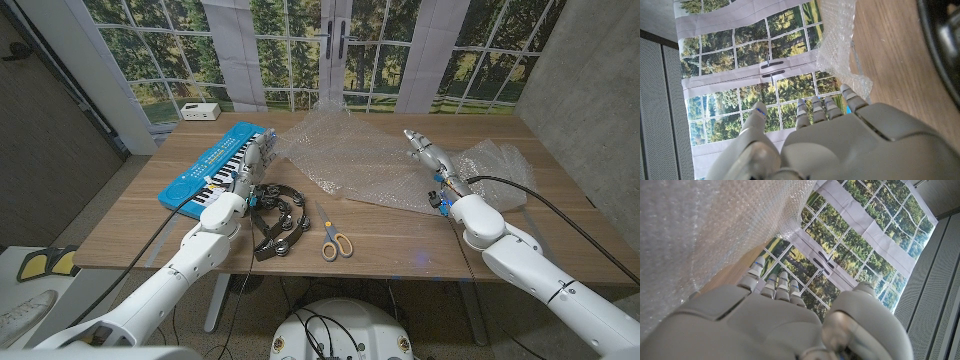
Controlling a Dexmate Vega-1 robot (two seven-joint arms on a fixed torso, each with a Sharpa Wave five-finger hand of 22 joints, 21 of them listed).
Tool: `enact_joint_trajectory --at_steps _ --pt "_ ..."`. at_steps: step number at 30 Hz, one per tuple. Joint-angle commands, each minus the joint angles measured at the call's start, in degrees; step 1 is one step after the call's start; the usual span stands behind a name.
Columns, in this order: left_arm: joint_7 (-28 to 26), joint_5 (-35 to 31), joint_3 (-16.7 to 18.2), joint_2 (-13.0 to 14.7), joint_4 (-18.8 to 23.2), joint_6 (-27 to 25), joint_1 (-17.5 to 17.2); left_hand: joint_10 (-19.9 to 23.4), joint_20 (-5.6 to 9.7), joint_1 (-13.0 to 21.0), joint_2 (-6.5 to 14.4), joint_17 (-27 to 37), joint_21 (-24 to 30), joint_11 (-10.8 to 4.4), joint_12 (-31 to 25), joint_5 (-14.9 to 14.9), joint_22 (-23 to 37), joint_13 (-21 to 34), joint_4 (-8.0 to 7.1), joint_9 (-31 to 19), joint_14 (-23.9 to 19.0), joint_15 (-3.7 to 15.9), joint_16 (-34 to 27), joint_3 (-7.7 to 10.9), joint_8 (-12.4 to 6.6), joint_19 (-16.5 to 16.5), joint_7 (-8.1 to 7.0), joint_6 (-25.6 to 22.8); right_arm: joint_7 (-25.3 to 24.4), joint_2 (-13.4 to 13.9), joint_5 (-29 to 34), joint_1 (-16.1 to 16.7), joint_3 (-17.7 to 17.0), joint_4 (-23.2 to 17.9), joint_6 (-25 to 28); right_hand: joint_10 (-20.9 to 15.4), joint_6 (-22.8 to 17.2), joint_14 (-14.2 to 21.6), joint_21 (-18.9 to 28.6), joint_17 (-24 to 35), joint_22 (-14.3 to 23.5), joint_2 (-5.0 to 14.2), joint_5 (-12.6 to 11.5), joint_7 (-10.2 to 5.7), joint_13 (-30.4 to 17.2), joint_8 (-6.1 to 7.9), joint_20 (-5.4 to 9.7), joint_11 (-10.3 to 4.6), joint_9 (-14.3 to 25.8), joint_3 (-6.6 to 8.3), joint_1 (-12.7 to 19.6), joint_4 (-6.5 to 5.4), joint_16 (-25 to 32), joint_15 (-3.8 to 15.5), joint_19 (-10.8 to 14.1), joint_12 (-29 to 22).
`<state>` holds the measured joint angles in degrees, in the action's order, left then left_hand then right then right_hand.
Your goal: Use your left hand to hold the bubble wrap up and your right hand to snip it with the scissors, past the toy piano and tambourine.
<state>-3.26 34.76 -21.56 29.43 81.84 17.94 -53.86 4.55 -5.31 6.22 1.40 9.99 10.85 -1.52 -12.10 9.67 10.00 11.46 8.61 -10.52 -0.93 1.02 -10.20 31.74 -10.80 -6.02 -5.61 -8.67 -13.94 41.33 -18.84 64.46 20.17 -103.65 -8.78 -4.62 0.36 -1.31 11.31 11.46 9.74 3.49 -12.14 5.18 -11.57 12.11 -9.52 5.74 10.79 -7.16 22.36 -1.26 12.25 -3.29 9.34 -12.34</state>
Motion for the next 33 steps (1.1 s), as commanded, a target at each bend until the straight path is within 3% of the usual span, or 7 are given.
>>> enact_joint_trajectory --at_steps 1,17,33 --pt "0.14 -0.01 0.03 0.07 0.51 0.58 -0.47 0.03 0.38 0.38 0.2 0.1 0.36 0.14 -0.27 0.21 0.15 0.14 -0.22 -0.19 -0.04 -0.02 -0.32 0.34 -0.1 -0.15 -0.11 -0.15 -0.7 0.21 0.34 1.57 -0.22 -2.35 0.82 -0.73 -0.02 0.93 0.44 0.02 0.07 0.1 0.08 0.49 -0.21 -0.22 -0.11 0.16 0.1 -0.09 0.68 0.52 0.51 -0.43 1.15 -0.47" --pt "1.1 0.37 -0.37 -0.14 0.02 0.29 -0.02 0.06 0.44 0.47 0.24 0.1 0.36 0.11 -0.3 0.22 0.15 0.13 -0.19 -0.19 -0.06 0.01 -0.32 0.34 -0.11 -0.18 0.0 -0.19 -3.87 1.09 3.99 4.02 -0.22 -6.56 3.55 -1.2 -0.3 1.58 0.6 0.0 0.08 0.27 0.16 0.8 -0.2 -0.24 -0.08 0.35 0.09 0.11 1.07 0.82 0.6 -0.35 2.21 -0.49" --pt "1.64 0.36 -0.72 -0.18 -0.52 0.26 0.05 0.12 0.41 0.55 0.29 0.1 0.38 0.07 -0.34 0.23 0.15 0.13 -0.18 -0.19 -0.1 -0.04 -0.33 0.33 -0.13 -0.24 -0.04 -0.22 -2.87 1.73 4.49 4.85 -0.2 -8.62 4.4 -1.78 -0.27 1.77 0.5 0.12 0.09 0.46 0.28 1.02 -0.19 -0.36 -0.08 0.45 0.09 0.1 0.74 0.71 0.61 -0.46 2.54 -0.57"
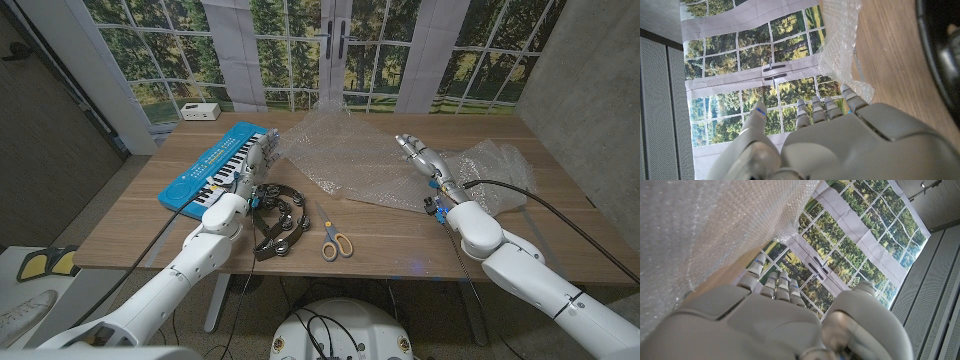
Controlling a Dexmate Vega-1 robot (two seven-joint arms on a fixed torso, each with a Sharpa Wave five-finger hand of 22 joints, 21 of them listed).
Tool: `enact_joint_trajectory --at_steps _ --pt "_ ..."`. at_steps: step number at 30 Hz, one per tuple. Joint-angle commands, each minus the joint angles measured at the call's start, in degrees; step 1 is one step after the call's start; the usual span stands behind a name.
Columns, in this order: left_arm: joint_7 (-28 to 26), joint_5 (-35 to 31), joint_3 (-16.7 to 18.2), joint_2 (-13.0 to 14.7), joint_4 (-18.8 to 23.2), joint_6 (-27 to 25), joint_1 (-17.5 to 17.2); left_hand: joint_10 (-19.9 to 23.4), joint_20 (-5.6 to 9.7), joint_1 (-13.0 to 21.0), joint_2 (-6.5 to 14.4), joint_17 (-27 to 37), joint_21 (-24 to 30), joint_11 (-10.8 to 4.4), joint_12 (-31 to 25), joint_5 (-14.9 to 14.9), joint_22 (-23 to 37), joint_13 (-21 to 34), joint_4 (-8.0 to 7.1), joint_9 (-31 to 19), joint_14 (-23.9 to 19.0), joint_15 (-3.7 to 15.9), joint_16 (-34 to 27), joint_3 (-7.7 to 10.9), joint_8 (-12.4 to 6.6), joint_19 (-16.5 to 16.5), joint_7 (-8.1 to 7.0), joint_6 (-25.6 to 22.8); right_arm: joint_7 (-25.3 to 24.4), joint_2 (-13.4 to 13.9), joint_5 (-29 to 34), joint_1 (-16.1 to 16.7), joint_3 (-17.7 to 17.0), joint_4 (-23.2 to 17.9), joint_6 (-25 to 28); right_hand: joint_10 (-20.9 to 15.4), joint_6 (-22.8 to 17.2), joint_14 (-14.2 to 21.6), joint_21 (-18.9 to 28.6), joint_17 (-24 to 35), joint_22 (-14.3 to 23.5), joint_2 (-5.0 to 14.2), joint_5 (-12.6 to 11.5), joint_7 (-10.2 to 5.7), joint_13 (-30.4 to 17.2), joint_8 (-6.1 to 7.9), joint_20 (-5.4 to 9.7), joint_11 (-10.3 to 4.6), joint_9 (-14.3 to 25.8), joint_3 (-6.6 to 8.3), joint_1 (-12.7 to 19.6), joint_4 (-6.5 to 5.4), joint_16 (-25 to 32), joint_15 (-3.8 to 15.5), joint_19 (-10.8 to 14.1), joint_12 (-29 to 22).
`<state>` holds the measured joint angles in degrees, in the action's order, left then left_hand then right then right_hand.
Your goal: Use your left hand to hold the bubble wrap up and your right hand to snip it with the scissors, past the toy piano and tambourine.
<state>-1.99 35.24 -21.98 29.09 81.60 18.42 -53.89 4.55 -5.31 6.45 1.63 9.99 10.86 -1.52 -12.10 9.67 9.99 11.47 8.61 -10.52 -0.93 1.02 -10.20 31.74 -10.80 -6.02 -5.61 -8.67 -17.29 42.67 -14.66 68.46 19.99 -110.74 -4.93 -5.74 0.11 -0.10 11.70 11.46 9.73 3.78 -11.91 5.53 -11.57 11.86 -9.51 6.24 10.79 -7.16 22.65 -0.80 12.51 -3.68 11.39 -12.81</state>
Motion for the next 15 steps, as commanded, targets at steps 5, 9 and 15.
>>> enact_joint_trajectory --at_steps 5,9,15 --pt "0.54 0.01 -0.22 0.13 -0.3 0.07 -0.02 0.05 0.43 0.34 0.07 0.1 0.38 0.12 -0.32 0.23 0.15 0.12 -0.18 -0.19 -0.09 0.0 -0.33 0.33 -0.15 -0.24 -0.19 -0.29 0.09 0.59 1.02 1.15 -0.09 -2.22 0.96 -0.66 -0.01 0.56 0.04 0.12 0.1 0.24 0.06 0.68 -0.19 -0.13 -0.12 -0.1 0.09 0.14 0.5 0.29 0.32 -0.06 0.47 -0.07" --pt "0.59 0.07 -0.2 0.25 -0.1 0.01 -0.16 0.08 0.38 0.36 0.08 0.1 0.37 0.13 -0.33 0.24 0.15 0.12 -0.18 -0.19 -0.11 -0.02 -0.33 0.33 -0.18 -0.22 -0.09 -0.35 0.02 0.6 1.31 1.29 0.02 -2.73 1.36 -0.69 0.0 0.56 0.0 0.11 0.1 0.26 0.08 0.65 -0.19 -0.15 -0.09 -0.09 0.09 0.17 0.54 0.34 0.29 -0.13 0.48 -0.04" --pt "0.65 0.2 -0.04 0.43 0.28 0.02 -0.28 0.08 0.46 0.39 0.1 0.1 0.39 0.11 -0.34 0.24 0.16 0.12 -0.18 -0.19 -0.08 -0.02 -0.32 0.32 -0.22 -0.28 0.06 -0.49 0.17 0.63 1.28 1.61 0.02 -3.46 1.5 -0.63 0.0 0.64 -0.07 0.12 0.1 0.5 0.08 0.61 -0.19 -0.18 -0.16 -0.09 0.09 0.31 0.67 0.4 0.28 -0.21 0.48 0.03"
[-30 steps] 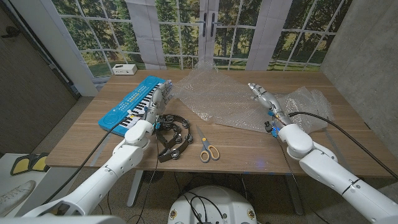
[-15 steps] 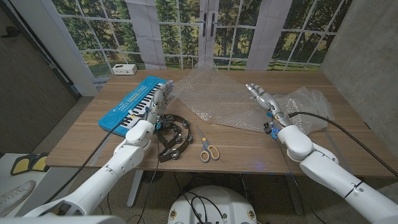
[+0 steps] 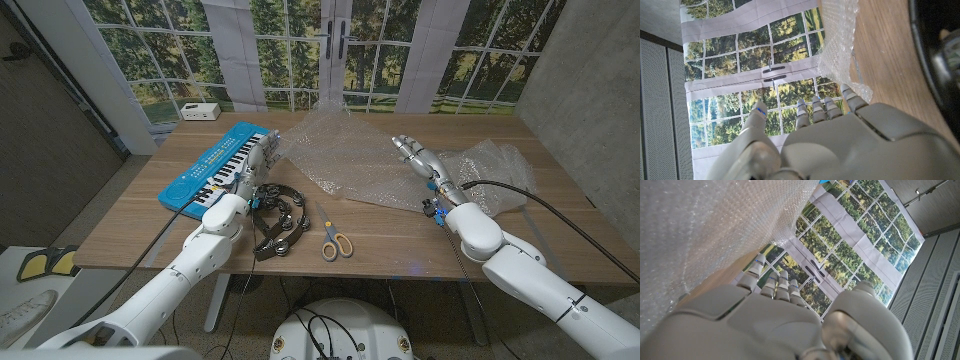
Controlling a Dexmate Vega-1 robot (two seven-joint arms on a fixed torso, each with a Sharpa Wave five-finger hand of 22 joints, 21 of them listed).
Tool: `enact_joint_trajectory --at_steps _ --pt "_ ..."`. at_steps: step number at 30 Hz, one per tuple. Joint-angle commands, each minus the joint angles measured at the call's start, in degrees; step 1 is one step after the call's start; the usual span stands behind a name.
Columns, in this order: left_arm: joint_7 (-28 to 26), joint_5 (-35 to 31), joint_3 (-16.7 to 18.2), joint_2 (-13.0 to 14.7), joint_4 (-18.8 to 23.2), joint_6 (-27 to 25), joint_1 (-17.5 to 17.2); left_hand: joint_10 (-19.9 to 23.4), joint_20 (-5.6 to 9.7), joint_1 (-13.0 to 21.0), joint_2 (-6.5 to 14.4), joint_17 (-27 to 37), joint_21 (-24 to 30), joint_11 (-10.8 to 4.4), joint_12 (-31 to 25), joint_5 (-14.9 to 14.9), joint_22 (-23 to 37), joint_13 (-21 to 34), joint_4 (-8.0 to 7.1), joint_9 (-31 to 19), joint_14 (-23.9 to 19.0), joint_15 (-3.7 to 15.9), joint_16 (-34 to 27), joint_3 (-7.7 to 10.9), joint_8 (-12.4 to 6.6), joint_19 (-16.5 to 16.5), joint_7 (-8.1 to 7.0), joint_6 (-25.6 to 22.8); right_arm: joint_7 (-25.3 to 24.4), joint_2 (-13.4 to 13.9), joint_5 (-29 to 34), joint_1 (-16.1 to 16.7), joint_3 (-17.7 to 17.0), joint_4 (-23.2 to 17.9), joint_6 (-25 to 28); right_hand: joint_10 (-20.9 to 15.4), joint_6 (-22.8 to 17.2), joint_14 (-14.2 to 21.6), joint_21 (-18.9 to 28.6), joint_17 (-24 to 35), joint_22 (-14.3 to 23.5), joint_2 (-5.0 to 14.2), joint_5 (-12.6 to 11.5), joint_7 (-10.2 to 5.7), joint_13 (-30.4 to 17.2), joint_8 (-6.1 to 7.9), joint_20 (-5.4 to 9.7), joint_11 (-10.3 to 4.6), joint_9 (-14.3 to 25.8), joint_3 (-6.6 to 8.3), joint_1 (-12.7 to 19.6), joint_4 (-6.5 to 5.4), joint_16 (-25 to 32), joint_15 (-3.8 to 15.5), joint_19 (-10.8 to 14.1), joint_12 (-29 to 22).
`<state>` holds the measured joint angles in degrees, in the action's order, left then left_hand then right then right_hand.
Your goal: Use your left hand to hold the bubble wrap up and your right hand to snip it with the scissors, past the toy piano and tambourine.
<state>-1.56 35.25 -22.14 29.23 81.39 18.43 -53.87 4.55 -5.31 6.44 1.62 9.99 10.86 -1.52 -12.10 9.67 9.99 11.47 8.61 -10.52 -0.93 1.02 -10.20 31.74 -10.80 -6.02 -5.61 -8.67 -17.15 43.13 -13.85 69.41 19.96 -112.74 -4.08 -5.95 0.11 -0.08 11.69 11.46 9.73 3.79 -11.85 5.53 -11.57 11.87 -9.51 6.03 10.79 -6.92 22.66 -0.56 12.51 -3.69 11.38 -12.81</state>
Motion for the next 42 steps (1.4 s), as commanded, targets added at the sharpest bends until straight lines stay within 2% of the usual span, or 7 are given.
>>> enact_joint_trajectory --at_steps 1,16,42 --pt "0.23 0.18 0.14 0.33 0.57 0.04 -0.31 0.06 0.49 0.4 0.11 0.1 0.4 0.11 -0.33 0.24 0.16 0.12 -0.18 -0.19 -0.08 -0.05 -0.32 0.31 -0.21 -0.32 0.05 -0.46 0.1 0.25 0.49 0.77 0.04 -1.66 0.5 -0.43 0.03 0.61 -0.07 0.11 0.1 0.52 0.02 0.63 -0.19 -0.21 -0.13 0.12 0.09 0.08 0.69 0.17 0.27 -0.27 0.5 0.04" --pt "0.75 0.44 0.1 0.05 0.12 0.79 -0.63 0.08 0.41 0.42 0.1 0.11 0.37 0.14 -0.35 0.23 0.16 0.12 -0.19 -0.2 -0.1 0.01 -0.32 0.27 -0.2 -0.24 -0.01 -0.5 0.8 0.06 0.3 1.22 0.61 -2.3 0.4 -0.67 0.13 0.46 -0.24 0.15 0.11 1.17 0.05 0.18 -0.19 -0.31 -0.16 0.03 0.08 0.46 0.97 0.28 0.14 -0.32 0.45 0.06" --pt "1.09 -0.14 -0.38 0.32 -0.01 0.23 0.0 0.03 0.4 0.44 0.14 0.11 0.37 0.15 -0.35 0.24 0.16 0.11 -0.22 -0.2 -0.07 -0.03 -0.31 0.22 -0.21 -0.27 -0.01 -0.6 2.89 -0.36 -1.27 1.05 1.69 -1.8 -0.82 -0.66 -0.03 0.46 -0.42 0.16 0.11 1.11 0.26 0.32 -0.2 -0.32 -0.1 -0.01 0.09 0.49 0.96 0.47 0.01 -0.38 0.4 0.23"
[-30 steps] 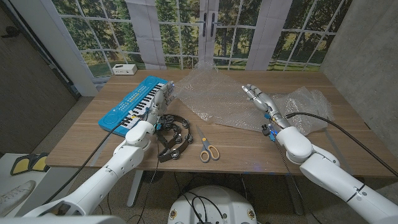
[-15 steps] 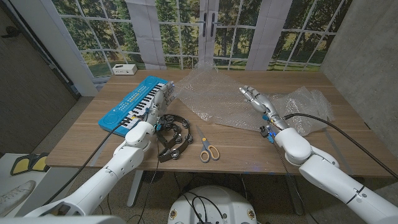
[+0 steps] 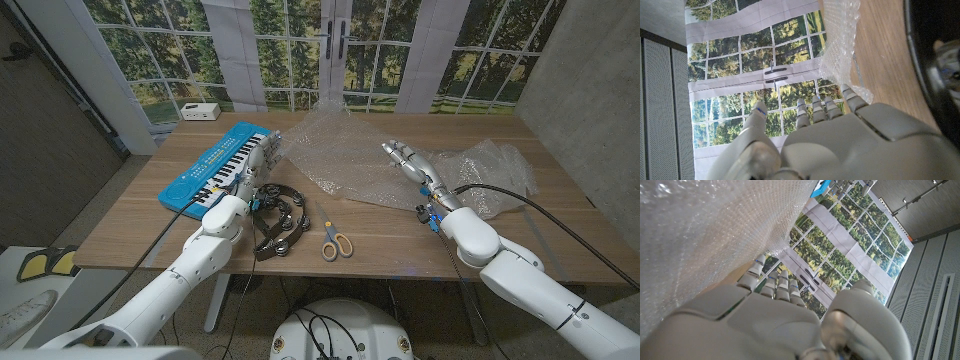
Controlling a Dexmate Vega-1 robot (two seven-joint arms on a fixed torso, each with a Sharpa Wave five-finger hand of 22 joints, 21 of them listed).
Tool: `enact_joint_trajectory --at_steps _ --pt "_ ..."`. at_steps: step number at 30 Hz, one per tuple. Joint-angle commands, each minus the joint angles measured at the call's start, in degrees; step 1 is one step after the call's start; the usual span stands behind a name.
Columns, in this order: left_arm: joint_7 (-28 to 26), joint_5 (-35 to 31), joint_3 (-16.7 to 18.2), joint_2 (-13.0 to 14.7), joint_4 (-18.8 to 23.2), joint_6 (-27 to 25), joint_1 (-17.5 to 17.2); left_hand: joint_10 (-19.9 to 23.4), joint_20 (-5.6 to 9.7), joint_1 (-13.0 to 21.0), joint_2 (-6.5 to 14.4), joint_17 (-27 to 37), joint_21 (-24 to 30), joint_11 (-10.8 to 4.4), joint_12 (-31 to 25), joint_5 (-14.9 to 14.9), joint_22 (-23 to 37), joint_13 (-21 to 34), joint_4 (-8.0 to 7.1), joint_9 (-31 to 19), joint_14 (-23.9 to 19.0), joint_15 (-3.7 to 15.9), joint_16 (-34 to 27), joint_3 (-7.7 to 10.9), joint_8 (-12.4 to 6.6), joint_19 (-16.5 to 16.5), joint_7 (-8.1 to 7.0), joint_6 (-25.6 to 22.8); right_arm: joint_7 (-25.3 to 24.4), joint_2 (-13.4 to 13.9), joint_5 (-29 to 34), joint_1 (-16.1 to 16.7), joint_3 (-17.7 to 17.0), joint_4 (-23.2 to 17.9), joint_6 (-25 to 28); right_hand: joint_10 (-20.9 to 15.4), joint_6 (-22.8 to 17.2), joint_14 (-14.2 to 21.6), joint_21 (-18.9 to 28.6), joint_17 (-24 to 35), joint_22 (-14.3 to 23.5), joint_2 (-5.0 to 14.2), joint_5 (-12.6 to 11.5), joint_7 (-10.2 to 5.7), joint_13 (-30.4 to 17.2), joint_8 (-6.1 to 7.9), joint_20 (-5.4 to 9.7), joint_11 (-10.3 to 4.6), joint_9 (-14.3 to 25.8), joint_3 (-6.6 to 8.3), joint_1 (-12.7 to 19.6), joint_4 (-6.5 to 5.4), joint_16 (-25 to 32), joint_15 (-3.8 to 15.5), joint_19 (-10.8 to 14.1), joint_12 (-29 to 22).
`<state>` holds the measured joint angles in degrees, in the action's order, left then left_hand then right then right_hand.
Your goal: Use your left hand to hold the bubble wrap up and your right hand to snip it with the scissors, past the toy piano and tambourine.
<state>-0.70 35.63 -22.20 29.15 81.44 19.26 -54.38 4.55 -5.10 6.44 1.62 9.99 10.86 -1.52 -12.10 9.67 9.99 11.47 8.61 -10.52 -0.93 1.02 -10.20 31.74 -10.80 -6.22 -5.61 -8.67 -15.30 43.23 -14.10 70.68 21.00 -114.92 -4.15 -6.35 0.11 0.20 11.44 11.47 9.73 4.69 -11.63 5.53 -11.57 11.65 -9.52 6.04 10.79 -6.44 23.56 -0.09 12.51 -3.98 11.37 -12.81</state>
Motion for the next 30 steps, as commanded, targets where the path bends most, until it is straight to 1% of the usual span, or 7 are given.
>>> enact_joint_trajectory --at_steps 1,5,12,20,22,26,30 --pt "0.26 -0.57 -0.33 0.58 0.13 -0.8 0.54 0.01 0.21 0.45 0.15 0.11 0.37 0.12 -0.34 0.24 0.16 0.11 -0.22 -0.2 -0.09 -0.06 -0.31 0.21 -0.21 -0.07 -0.05 -0.6 1.17 -0.45 -1.12 -0.25 0.69 0.33 -0.71 -0.26 -0.06 0.18 -0.18 0.15 0.12 0.21 0.04 0.33 -0.2 -0.09 -0.12 -0.01 0.09 0.02 0.06 0.01 0.01 -0.1 0.4 0.24" --pt "-0.05 -0.64 -0.15 0.79 0.5 -0.98 0.55 0.1 0.22 0.46 0.16 0.11 0.38 0.17 -0.38 0.24 0.16 0.11 -0.22 -0.2 -0.09 -0.02 -0.31 0.21 -0.17 -0.09 -0.02 -0.52 1.89 -0.25 -1.78 -0.16 0.69 -0.05 -1.24 -0.26 -0.07 0.15 -0.21 0.15 0.12 0.21 0.05 0.33 -0.2 -0.1 -0.12 0.02 0.09 0.04 0.11 0.05 -0.02 -0.12 0.37 0.26" --pt "0.11 -0.59 -0.37 0.31 -0.22 -0.84 0.9 0.03 0.21 0.47 0.15 0.11 0.37 0.18 -0.36 0.24 0.16 0.11 -0.22 -0.21 -0.07 -0.07 -0.31 0.19 -0.18 -0.08 0.01 -0.56 2.1 0.03 -1.81 0.17 0.51 -0.71 -2.03 -0.31 -0.11 0.19 -0.25 0.14 0.12 0.18 0.1 0.35 -0.2 -0.1 -0.13 0.08 0.09 0.06 0.14 0.13 -0.04 -0.18 0.35 0.27" --pt "0.18 -0.68 -0.53 0.04 -0.46 -0.63 1.09 0.05 0.2 0.48 0.16 0.11 0.37 0.15 -0.37 0.24 0.16 0.11 -0.22 -0.21 -0.14 -0.02 -0.33 0.18 -0.17 -0.08 0.01 -0.56 2.46 0.1 -2.05 0.3 0.5 -0.59 -2.41 -0.28 -0.14 0.2 -0.28 0.15 0.12 0.19 0.14 0.38 -0.21 -0.11 -0.14 0.07 0.09 0.07 0.12 0.17 -0.06 -0.16 0.34 0.33" --pt "-0.15 -0.69 -0.45 -0.14 -0.23 -0.41 0.91 0.07 0.21 0.48 0.16 0.11 0.38 -0.09 -0.38 0.25 0.16 0.11 -0.22 -0.21 -0.11 -0.01 -0.32 0.17 -0.18 -0.11 -0.08 -0.59 2.23 0.05 -1.99 0.42 0.49 -0.68 -2.19 -0.32 -0.17 0.18 -0.3 0.15 0.12 0.21 0.14 0.42 -0.21 -0.1 -0.17 0.09 0.09 0.09 0.13 0.18 -0.07 -0.17 0.32 0.32" --pt "-0.76 -0.48 -0.31 -0.53 0.52 0.06 0.14 0.11 0.21 0.49 0.17 0.11 0.38 0.06 -0.4 0.25 0.16 0.11 -0.22 -0.21 -0.09 0.0 -0.31 0.16 -0.17 -0.12 -0.12 -0.58 2.47 0.28 -2.68 0.61 0.37 -1.06 -1.46 -0.37 -0.18 0.19 -0.32 0.15 0.12 0.23 0.16 0.41 -0.21 -0.11 -0.14 0.17 0.09 0.11 0.17 0.23 -0.09 -0.19 0.3 0.32" --pt "-0.68 -0.5 -0.13 -0.38 0.93 0.67 -0.34 0.05 0.19 0.5 0.18 0.11 0.38 0.06 -0.37 0.24 0.16 0.11 -0.23 -0.21 -0.08 0.0 -0.31 0.16 -0.14 -0.13 -0.14 -0.5 2.88 1.63 -2.71 0.87 0.05 -2.98 0.38 -0.52 -0.24 0.19 -0.33 0.16 0.12 0.25 0.18 0.4 -0.21 -0.1 -0.13 0.19 0.09 0.13 0.14 0.24 -0.1 -0.28 0.29 0.28"
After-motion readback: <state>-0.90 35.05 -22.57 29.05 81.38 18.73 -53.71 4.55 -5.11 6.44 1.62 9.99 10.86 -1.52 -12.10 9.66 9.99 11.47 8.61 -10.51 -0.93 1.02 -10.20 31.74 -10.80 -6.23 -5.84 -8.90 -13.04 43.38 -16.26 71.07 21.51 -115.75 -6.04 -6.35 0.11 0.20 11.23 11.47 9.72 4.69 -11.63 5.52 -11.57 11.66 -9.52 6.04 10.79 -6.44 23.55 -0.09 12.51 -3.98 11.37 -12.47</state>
